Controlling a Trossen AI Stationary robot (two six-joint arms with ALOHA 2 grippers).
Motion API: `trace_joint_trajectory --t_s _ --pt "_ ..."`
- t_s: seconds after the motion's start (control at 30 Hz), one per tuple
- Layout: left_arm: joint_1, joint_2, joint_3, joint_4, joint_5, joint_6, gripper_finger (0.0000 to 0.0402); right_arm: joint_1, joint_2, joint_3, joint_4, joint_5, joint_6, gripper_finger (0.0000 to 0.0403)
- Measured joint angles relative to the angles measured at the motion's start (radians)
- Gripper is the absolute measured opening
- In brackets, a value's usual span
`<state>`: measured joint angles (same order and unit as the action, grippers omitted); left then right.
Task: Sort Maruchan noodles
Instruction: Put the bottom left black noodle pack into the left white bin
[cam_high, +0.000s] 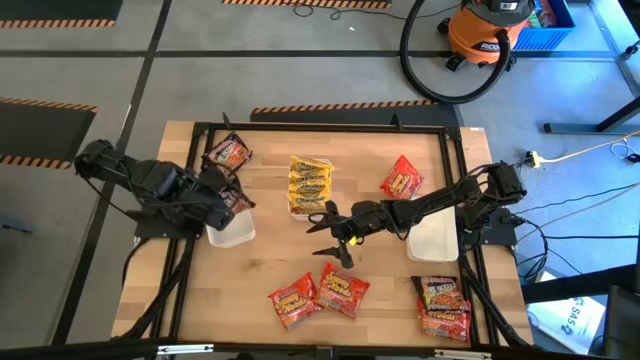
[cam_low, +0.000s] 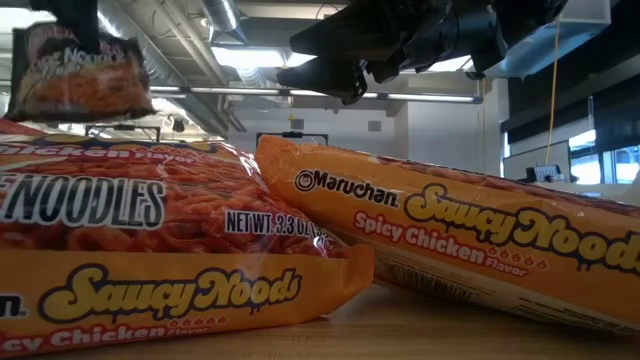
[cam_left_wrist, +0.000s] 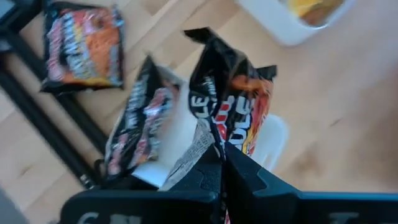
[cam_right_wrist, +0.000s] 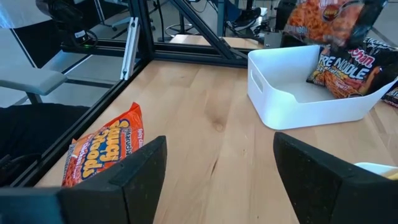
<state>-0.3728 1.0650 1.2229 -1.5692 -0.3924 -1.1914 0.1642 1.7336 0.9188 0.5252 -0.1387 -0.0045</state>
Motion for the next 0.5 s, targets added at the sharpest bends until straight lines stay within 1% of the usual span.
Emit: trace_joint_trajectory --t_s 0.23,0.5 --pt "0.095 -0.033 -0.118 -0.002 0.024 0.063 0.0000 0.000 0.000 0.000 -0.003 0.000 0.000 0.0271" --pt "0.175 -0.040 -0.167 0.021 0.016 0.148 0.0000 0.000 0.000 0.000 -0.002 0.000 0.000 0.0271"
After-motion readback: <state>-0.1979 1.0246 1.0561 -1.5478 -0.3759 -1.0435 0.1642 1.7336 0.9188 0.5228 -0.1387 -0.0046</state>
